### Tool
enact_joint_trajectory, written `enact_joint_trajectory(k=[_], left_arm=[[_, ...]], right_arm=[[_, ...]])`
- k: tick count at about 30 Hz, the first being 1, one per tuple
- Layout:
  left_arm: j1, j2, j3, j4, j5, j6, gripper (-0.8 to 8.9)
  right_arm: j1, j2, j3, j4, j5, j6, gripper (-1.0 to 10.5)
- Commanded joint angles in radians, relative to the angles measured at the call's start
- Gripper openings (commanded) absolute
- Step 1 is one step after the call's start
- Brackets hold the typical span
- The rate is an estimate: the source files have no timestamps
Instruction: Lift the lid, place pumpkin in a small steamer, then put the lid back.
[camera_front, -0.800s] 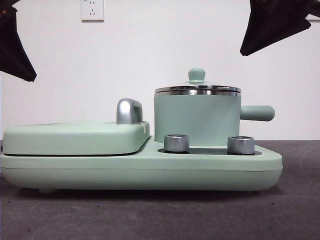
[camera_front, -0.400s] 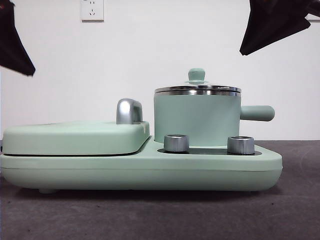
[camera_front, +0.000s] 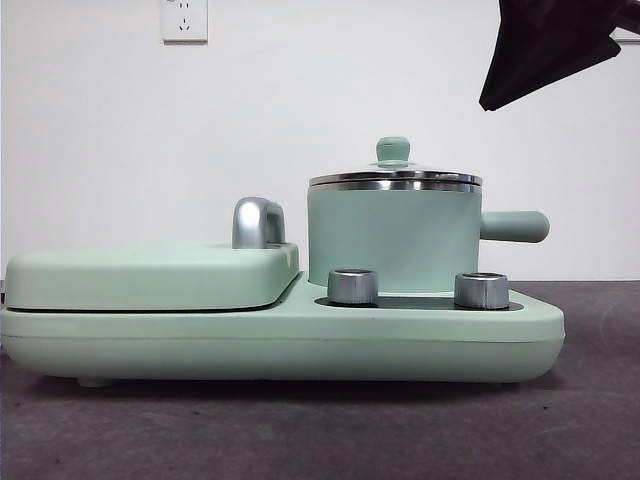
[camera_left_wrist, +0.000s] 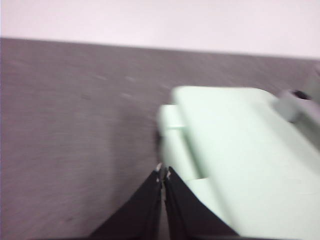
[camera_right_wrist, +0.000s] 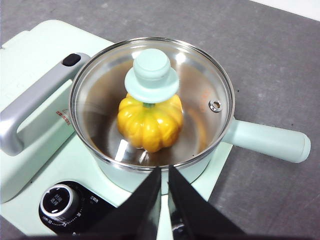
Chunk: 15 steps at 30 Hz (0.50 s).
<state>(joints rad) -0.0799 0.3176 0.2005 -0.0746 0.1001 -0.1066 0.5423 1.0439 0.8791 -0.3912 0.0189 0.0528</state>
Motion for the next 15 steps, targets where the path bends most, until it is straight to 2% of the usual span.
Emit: enact_joint_trajectory(k=[1,8,12,15], left_arm=[[0.033,-0.126,-0.078,0.006,-0.031,-0.018,0.10],[0.055,-0.312,-0.189,-0.068,-0.057,-0.013,0.10],[0.054,-0.315,-0.188,-0.104,-0.068,0.028,0.10],[0.054,-0.314,-0.188,-0.095,-0.068,0.027,0.10]], right_arm=[[0.007,0.007,0.005,0.010,0.002,-0.003,0.2],[0.007,0.007,0.005,0.010,0.002,-0.003,0.2],[0.007,0.007,0.006,0.011,0.004,-0.003,0.2],[0.007,0.007,0.006,0.013,0.004,-0.003,0.2]])
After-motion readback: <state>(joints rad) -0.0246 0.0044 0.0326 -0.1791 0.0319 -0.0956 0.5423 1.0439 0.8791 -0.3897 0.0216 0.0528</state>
